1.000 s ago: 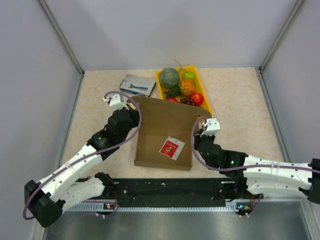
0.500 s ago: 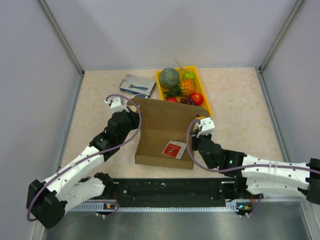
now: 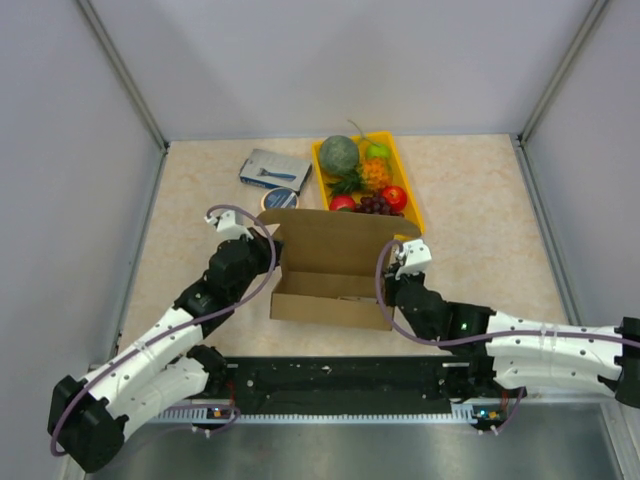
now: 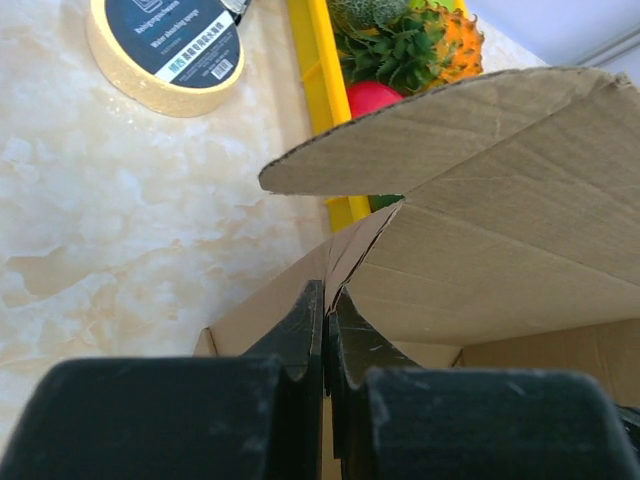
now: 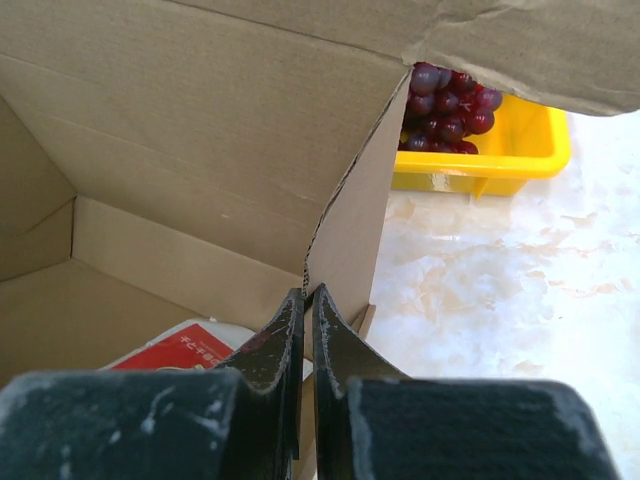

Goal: Fold the paper box

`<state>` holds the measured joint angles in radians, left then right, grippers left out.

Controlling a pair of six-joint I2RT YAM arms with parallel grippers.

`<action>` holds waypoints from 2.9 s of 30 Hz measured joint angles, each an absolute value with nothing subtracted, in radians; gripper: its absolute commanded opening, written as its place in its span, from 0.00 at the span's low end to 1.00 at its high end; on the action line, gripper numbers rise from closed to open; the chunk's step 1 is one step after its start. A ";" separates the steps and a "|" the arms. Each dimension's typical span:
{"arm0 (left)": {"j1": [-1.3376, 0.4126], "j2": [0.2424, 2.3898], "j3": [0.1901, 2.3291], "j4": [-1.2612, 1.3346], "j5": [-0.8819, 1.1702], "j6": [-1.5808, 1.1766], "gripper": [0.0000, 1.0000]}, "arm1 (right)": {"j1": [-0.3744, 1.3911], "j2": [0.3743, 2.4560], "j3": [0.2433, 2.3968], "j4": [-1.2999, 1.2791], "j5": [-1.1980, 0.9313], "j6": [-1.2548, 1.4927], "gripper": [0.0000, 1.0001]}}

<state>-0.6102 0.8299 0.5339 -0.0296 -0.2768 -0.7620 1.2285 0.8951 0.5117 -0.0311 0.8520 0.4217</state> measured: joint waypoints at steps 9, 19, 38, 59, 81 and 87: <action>-0.611 0.828 0.621 -0.143 -0.228 -0.763 0.00 | 1.230 0.858 0.511 -0.073 0.859 0.406 0.00; -0.612 0.889 0.696 -0.139 -0.273 -0.724 0.00 | 1.198 0.872 0.580 -0.014 0.860 0.251 0.00; -0.623 0.910 0.632 -0.013 -0.289 -0.778 0.00 | 1.148 0.770 0.527 -0.029 0.678 0.210 0.00; -0.694 0.759 0.419 0.198 -0.330 -0.794 0.00 | 1.149 0.636 0.444 -0.134 0.562 0.259 0.02; -0.714 0.778 0.417 0.213 -0.289 -0.940 0.00 | 1.150 0.550 0.444 -0.259 0.538 0.326 0.00; -0.719 0.790 0.448 0.173 -0.282 -0.964 0.00 | 1.150 0.541 0.436 -0.258 0.521 0.337 0.00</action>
<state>-0.7185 0.7898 0.4484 0.1734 -0.2825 -0.9642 1.1496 0.5407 0.4362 -0.2584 0.5205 0.3367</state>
